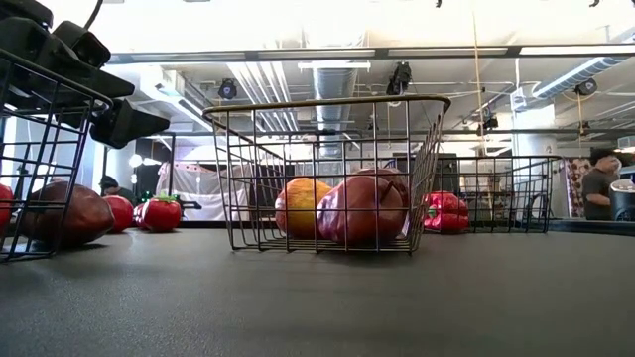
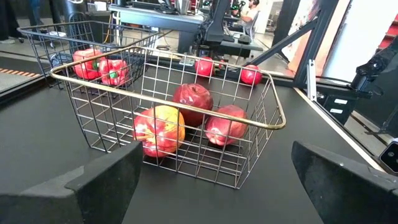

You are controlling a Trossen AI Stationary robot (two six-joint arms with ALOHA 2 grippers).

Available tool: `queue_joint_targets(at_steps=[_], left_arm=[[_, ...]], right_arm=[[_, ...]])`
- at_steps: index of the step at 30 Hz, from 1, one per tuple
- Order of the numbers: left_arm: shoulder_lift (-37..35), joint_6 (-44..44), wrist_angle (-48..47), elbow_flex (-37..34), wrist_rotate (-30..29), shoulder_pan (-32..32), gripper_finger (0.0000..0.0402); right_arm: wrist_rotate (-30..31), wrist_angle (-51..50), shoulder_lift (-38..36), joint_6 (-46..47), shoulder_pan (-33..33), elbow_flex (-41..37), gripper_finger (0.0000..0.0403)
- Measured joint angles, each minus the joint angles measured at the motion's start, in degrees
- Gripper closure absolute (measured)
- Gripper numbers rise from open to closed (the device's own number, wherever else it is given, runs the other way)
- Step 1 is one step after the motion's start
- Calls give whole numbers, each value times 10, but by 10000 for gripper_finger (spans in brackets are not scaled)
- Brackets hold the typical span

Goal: Sort produce into baskets
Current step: Move the red tomato to the bottom of the gold wire basket on the table

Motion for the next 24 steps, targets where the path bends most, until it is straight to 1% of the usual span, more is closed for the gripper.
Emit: queue_joint_targets(at_steps=[2,6,11,14,19,24], left_arm=[[0,0,0,0,0,0,9],[1,0,0,0,0,0,9],[1,0,0,0,0,0,9],[1,0,0,0,0,0,9],[1,0,0,0,0,0,9],[1,0,0,0,0,0,9]], right_arm=[[-18,-11,-4,49,40,-25,14],[-19,-13,-11,140,111,-84,14],[-32,-13,-11,237,165,-148,14],[-49,-14,-13,271,175,-184,14],[-62,-13,-24,279,172,-246,14],[-125,-13,-47,272,153,-332,14]])
